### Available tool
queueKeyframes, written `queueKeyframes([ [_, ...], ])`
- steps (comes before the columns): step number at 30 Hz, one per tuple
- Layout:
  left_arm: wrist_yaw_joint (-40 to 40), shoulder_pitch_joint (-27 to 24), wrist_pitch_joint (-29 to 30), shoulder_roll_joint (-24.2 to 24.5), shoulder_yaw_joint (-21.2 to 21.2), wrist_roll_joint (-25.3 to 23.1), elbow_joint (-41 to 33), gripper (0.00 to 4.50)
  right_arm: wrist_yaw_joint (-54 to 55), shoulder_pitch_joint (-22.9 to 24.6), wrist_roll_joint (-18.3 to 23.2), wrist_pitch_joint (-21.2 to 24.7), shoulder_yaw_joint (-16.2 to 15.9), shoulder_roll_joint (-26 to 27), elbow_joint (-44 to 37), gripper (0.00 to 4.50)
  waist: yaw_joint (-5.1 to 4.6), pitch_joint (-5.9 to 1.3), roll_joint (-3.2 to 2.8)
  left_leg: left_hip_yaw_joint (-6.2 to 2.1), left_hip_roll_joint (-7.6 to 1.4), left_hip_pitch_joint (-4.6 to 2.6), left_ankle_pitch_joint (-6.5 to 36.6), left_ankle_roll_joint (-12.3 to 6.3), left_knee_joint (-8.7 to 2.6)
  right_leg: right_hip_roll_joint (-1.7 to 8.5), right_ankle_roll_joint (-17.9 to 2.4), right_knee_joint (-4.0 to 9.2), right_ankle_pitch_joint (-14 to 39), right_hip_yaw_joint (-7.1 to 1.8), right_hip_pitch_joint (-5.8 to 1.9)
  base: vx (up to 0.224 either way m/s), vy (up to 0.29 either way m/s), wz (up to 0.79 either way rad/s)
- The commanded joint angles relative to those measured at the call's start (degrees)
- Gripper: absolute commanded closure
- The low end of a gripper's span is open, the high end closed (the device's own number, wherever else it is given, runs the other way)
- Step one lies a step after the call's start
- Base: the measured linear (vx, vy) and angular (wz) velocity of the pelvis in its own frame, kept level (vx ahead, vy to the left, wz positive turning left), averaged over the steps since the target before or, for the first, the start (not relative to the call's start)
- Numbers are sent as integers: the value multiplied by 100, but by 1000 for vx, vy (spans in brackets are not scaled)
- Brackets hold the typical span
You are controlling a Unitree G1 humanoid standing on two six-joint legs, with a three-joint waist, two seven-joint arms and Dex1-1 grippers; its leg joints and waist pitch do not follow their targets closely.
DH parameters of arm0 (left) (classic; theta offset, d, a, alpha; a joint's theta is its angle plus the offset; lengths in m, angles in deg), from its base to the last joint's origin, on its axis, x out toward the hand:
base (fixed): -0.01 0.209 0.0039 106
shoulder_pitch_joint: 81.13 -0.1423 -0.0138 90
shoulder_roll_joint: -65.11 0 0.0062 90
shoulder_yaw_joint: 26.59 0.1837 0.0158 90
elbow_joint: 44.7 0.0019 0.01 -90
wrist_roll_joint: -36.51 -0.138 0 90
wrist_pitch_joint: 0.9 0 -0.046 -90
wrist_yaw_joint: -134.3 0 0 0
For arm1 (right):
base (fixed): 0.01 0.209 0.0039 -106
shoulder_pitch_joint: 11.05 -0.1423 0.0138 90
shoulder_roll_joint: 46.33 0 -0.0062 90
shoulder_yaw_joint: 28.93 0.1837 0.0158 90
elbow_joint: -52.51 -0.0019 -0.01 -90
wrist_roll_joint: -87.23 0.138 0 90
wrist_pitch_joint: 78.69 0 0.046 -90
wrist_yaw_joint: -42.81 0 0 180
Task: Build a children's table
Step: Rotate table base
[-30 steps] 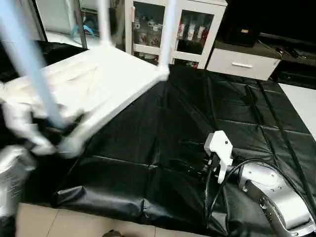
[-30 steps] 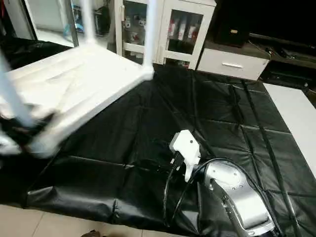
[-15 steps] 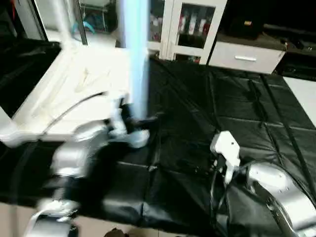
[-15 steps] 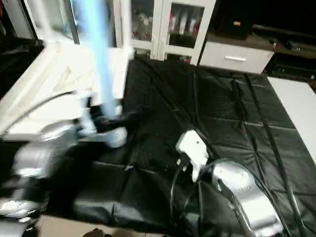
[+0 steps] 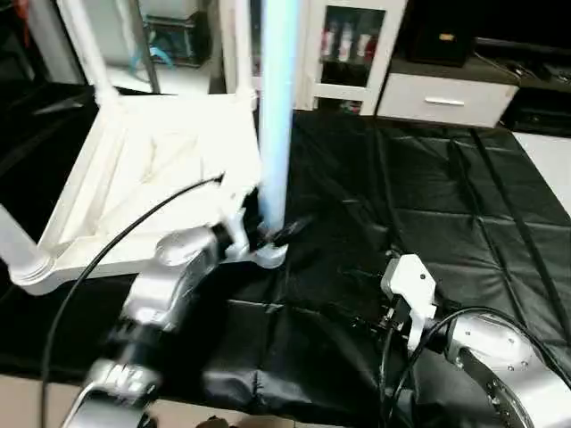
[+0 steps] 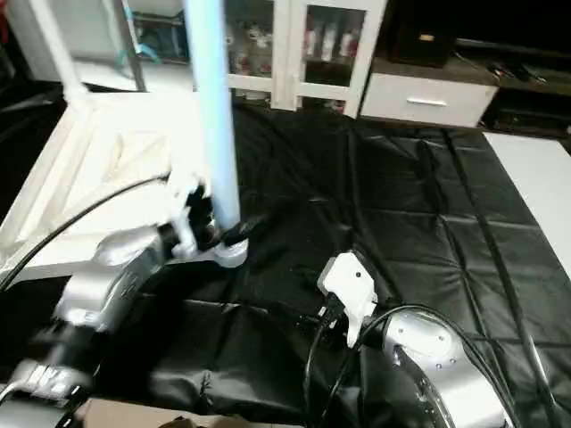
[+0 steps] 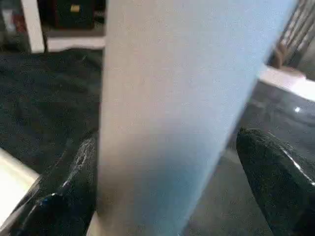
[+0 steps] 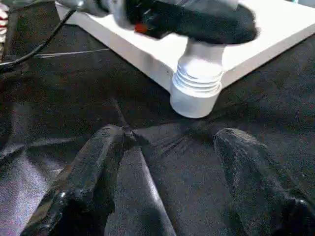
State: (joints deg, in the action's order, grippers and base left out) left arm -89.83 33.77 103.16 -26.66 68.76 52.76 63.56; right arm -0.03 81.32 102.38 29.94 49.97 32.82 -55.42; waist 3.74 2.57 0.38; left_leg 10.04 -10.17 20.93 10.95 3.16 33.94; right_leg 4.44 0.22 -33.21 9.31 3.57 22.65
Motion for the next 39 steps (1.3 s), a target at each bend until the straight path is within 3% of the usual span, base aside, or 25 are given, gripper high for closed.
queueKeyframes([
  [1,-11,-6,76,176,-16,-182,-167,9,56,-49,-13,54,-26,47,-90,132,-42,-309,-38,-122,-300,-66,1776,-40,-480,349,-958,385,1681,-253,-231,0,0,0],
  [2,-6,-4,35,222,0,-245,-146,9,59,-73,-23,44,-33,56,-72,132,-58,-310,3,-116,-301,-71,1780,-53,-475,346,-952,389,1700,-252,-223,0,0,0],
  [3,-41,10,36,259,-9,-240,-123,9,44,-108,-13,37,-29,63,-47,132,-83,-306,80,-109,-303,-58,1749,-86,-476,346,-934,395,1752,-253,-227,0,0,0],
  [4,-67,19,42,279,-16,-222,-110,9,35,-126,-3,36,-24,66,-36,132,-65,-299,12,-116,-302,-72,1750,-82,-478,363,-936,388,1856,-256,-214,0,0,0],
  [5,-61,67,22,309,-44,-228,-43,9,-8,-171,0,32,-26,45,-8,132,-91,-300,136,-100,-308,-56,1716,-108,-472,361,-913,401,1888,-255,-214,0,0,0],
  [6,-52,101,4,331,-63,-236,5,9,-38,-202,-1,30,-30,29,10,132,-60,-302,61,-112,-309,-68,1645,-109,-472,376,-917,379,1888,-263,-209,0,0,0],
  [8,-20,182,-92,443,-46,-348,140,9,-103,-315,23,33,2,-18,115,132,-81,-305,151,-105,-317,-61,1554,-134,-473,369,-889,375,1852,-260,-201,0,0,0],
  [9,-43,206,-85,494,-31,-368,172,9,-141,-367,27,27,14,-53,162,132,-80,-306,113,-112,-320,-73,1548,-99,-475,372,-889,367,1784,-262,-197,0,0,0],
  [10,-137,219,-31,614,-6,-395,221,9,-192,-435,25,37,10,-93,192,132,-91,-305,162,-106,-321,-71,1544,-93,-475,367,-900,351,1699,-262,-198,0,0,0],
  [14,-267,216,-16,793,44,-488,327,9,-238,-475,25,50,15,-131,195,132,-103,-319,183,-95,-315,-64,1402,-110,-463,376,-960,326,1431,-270,-208,0,0,0],
  [18,-728,389,183,1206,122,-544,618,9,-288,-494,57,97,37,-197,161,132,-111,-316,162,-97,-300,-57,1367,-116,-466,374,-992,310,1413,-270,-216,0,0,0],
  [22,-1130,549,31,1524,330,-757,823,9,-366,-466,92,118,37,-289,134,132,-145,-292,148,-111,-299,-89,1754,-15,-478,374,-912,372,1916,-272,-180,0,0,0],
  [23,-1238,588,5,1605,383,-812,868,9,-382,-453,93,118,36,-313,126,132,-144,-291,99,-117,-300,-93,1784,10,-480,372,-917,360,1909,-275,-179,0,0,0],
  [25,-1602,713,120,1786,495,-838,1001,9,-431,-390,90,132,33,-375,63,132,-158,-288,78,-115,-298,-106,1891,69,-489,364,-941,379,1878,-276,-170,0,0,0],
  [28,-1718,864,89,1850,608,-955,1321,9,-442,-330,86,157,25,-415,-12,132,-146,-303,23,-115,-302,-114,1859,101,-483,365,-1082,339,1586,-278,-180,0,0,0],
  [29,-1718,864,89,1850,608,-955,1321,9,-442,-330,86,157,25,-415,-12,132,-143,-304,37,-108,-298,-113,1833,90,-479,363,-1096,346,1543,-278,-183,0,0,0],
  [34,-2110,953,255,1910,756,-992,1488,46,-406,-260,64,198,33,-475,-99,132,-137,-329,-23,-112,-301,-87,1596,57,-471,369,-1289,278,1070,-278,-237,0,0,0],
  [39,-2134,1032,-10,1933,845,-1223,1782,83,-329,-285,101,286,70,-427,-114,132,-161,-311,-9,-110,-294,-93,1746,33,-470,370,-1297,313,1301,-274,-235,0,0,0],
])
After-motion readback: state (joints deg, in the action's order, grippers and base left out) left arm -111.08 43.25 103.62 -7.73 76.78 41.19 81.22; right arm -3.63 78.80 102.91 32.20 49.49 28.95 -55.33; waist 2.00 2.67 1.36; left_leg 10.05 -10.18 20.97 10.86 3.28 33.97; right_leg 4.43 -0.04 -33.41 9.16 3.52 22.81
